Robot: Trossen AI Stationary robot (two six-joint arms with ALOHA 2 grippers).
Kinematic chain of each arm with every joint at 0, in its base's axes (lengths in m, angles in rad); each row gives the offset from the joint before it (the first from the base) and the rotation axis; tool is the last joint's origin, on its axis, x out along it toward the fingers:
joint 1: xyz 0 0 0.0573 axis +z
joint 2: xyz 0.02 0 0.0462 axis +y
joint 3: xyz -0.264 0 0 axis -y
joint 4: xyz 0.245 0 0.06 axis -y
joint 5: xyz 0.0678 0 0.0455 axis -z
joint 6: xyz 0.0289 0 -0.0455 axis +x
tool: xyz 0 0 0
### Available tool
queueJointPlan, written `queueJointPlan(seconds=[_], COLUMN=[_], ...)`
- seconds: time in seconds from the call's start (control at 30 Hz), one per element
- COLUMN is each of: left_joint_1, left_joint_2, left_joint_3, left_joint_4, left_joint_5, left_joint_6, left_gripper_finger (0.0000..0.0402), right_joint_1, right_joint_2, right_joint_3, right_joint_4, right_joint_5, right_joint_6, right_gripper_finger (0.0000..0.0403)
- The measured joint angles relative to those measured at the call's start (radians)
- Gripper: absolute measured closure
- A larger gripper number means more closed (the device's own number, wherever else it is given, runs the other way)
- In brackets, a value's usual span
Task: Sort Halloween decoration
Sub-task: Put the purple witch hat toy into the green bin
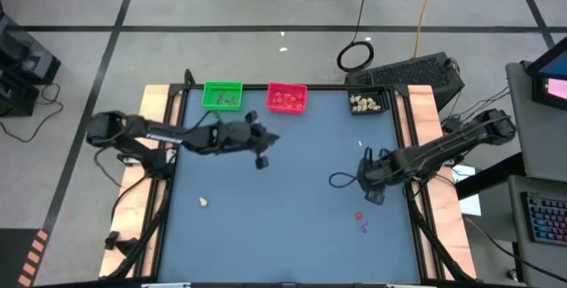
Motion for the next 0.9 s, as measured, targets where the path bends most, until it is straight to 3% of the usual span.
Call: queueJointPlan(seconds=[0.2, 0.43, 0.7, 0.9], left_joint_1=[-0.123, -0.210, -0.276, -0.295], left_joint_2=[-0.082, -0.113, -0.113, -0.113], left_joint_3=[-0.151, -0.255, -0.285, -0.285], left_joint_4=[0.062, 0.071, 0.093, 0.093], left_joint_5=[-0.123, -0.179, -0.263, -0.278], left_joint_6=[-0.029, -0.109, -0.134, -0.135], left_gripper_finger=[0.0385, 0.0384, 0.0384, 0.0384], right_joint_1=[0.001, -0.016, -0.035, -0.035], right_joint_2=[0.040, 0.124, 0.211, 0.270], right_joint_3=[0.000, 0.000, 0.001, 0.001], right_joint_4=[-0.017, -0.013, 0.030, 0.032], right_joint_5=[-0.018, -0.025, -0.079, -0.079], right_joint_6=[-0.046, -0.152, -0.216, -0.237], right_gripper_finger=[0.0250, 0.0268, 0.0282, 0.0320])
